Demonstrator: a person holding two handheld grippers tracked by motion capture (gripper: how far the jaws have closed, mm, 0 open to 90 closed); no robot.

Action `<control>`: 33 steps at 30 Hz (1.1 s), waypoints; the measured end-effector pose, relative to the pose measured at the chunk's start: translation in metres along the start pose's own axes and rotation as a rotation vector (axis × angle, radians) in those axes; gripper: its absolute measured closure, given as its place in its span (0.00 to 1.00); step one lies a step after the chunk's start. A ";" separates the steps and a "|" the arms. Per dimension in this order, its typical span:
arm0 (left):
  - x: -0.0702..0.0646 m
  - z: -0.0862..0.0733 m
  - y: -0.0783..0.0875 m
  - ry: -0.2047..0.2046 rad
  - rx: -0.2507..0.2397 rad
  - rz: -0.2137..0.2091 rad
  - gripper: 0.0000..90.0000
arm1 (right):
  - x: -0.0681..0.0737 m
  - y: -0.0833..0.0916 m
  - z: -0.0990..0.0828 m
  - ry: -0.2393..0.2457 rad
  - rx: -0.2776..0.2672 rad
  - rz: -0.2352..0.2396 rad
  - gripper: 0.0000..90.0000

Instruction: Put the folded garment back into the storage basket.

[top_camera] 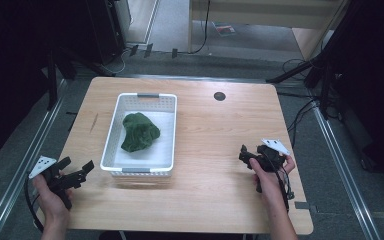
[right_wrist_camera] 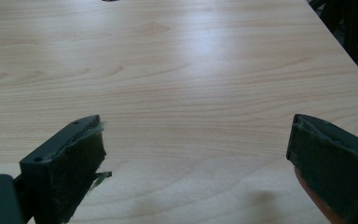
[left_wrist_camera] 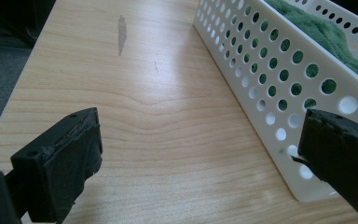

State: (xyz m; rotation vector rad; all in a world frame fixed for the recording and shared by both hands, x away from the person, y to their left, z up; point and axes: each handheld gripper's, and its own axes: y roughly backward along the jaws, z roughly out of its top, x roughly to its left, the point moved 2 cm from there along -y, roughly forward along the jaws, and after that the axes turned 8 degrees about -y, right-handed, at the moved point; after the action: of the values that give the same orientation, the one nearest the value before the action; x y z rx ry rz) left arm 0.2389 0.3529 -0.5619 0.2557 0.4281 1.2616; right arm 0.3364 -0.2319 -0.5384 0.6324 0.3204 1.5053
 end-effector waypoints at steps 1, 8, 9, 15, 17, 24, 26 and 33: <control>0.000 0.000 0.000 0.000 0.000 0.000 0.01 | -0.003 0.000 -0.001 0.000 -0.001 -0.002 0.04; 0.000 0.000 0.000 0.000 -0.001 0.001 0.01 | -0.026 0.004 -0.011 -0.006 0.009 -0.031 0.05; 0.000 0.000 0.000 0.001 -0.001 0.001 0.01 | -0.029 0.005 -0.012 -0.014 0.013 -0.036 0.05; 0.000 0.000 0.000 0.001 0.000 0.000 0.01 | -0.046 0.010 -0.018 -0.025 0.022 -0.036 0.05; 0.000 0.000 0.000 0.001 0.000 -0.001 0.01 | -0.051 0.012 -0.020 -0.025 0.022 -0.036 0.05; 0.000 0.000 0.000 0.001 -0.002 0.001 0.01 | -0.066 0.022 -0.026 -0.013 0.005 -0.017 0.04; 0.000 0.000 0.000 0.000 -0.001 0.000 0.01 | -0.070 0.024 -0.027 -0.015 0.004 -0.022 0.04; 0.000 0.000 0.000 0.001 0.001 0.002 0.01 | -0.090 0.037 -0.031 -0.025 -0.001 -0.033 0.04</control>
State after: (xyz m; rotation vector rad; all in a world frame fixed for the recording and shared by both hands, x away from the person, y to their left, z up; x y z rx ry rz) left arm 0.2390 0.3529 -0.5619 0.2565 0.4294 1.2637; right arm 0.2826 -0.3160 -0.5590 0.6415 0.3098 1.4646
